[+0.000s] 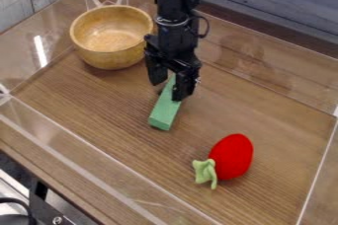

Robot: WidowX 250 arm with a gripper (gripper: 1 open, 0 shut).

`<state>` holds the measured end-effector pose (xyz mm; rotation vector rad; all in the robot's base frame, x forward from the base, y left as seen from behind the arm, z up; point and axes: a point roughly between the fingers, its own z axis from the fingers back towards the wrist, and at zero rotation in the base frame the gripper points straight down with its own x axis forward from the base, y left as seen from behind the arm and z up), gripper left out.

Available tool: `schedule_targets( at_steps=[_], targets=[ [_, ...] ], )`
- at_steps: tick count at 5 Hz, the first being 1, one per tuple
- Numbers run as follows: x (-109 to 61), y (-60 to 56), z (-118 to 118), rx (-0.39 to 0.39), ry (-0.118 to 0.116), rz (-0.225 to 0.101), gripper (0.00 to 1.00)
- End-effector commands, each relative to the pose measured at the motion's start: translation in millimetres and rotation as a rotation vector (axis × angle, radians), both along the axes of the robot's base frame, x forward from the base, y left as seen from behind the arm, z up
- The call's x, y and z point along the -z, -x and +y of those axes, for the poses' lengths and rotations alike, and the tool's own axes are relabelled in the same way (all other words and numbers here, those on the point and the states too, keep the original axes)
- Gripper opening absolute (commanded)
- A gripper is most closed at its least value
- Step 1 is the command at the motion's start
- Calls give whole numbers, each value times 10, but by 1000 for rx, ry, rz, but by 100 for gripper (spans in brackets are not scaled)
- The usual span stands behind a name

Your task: Put the green block in the brown bowl

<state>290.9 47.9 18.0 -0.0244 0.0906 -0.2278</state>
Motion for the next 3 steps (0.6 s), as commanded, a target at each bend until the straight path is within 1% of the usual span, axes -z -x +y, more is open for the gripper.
schedule_targets(
  at_steps=[1,3],
  targets=[
    [131,116,18,12,-11,71,100],
    [107,135,24,13,-13,95,100]
  ],
)
